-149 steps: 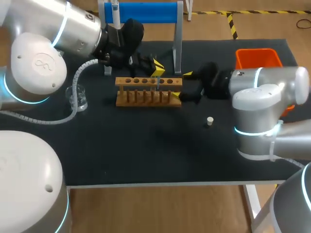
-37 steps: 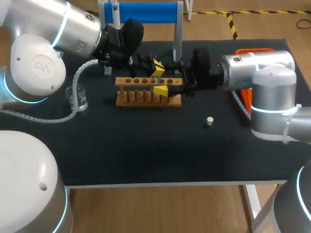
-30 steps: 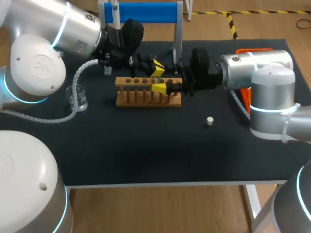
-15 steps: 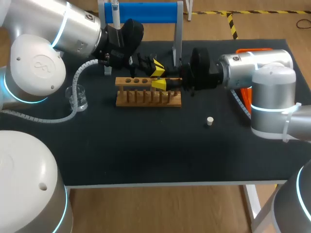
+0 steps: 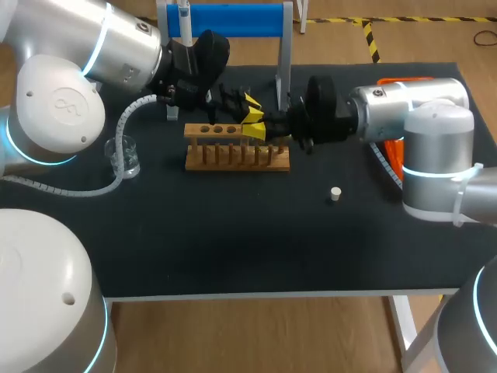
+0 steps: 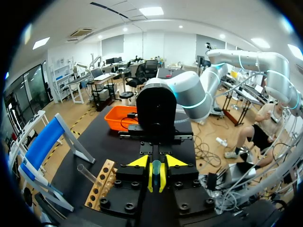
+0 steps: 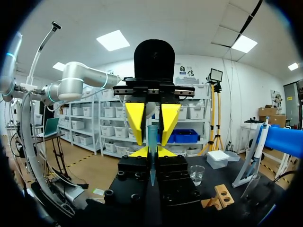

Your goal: Invert the test tube, pick up the pipette, mount the tip to pipette, aspirate from beaker and dispense into the tube, eject the tip, return the pipette, and cap with the stopper.

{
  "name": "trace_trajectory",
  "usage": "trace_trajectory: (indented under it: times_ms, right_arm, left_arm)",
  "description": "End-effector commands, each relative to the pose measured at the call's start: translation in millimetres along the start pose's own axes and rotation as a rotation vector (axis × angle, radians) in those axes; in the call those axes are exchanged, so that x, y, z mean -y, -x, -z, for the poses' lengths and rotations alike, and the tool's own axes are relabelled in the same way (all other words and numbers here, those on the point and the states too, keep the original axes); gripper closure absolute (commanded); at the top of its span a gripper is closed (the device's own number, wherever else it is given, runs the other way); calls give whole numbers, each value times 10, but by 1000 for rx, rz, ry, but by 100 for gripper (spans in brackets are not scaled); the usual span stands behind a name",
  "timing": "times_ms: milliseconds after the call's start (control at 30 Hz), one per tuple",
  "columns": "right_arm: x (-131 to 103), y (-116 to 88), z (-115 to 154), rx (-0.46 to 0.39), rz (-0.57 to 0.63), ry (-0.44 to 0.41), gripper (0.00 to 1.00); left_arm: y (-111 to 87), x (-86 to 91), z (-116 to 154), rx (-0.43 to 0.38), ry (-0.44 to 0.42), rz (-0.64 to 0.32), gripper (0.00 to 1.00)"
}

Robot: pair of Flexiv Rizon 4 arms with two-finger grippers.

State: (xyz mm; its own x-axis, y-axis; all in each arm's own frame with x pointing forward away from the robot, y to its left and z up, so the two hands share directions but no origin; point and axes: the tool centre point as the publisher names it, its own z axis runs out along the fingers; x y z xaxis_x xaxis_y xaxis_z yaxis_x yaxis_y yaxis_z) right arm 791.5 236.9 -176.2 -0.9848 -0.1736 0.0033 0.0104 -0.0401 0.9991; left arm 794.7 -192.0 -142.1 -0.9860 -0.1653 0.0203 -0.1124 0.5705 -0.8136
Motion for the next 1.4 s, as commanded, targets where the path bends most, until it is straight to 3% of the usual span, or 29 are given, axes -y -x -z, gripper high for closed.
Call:
trace_trajectory:
  times_ms: [33,233,633,967,1400]
  right_arm:
    - [5,-41,85,-4,1,-2,100]
    - [53,-140,303,-6,5,-17,100]
    - [209,-382,995,-10,-11,-32,100]
    - [384,-459,1601,46,-36,-17,100]
    - [626,-480,1973,65,-79,-7,100]
  left_arm:
    - [1,6,13,-3,4,1,0]
    - [1,6,13,-3,4,1,0]
    - [1,6,13,-3,4,1,0]
    - [1,6,13,-3,4,1,0]
    - [1,6,13,-3,4,1,0]
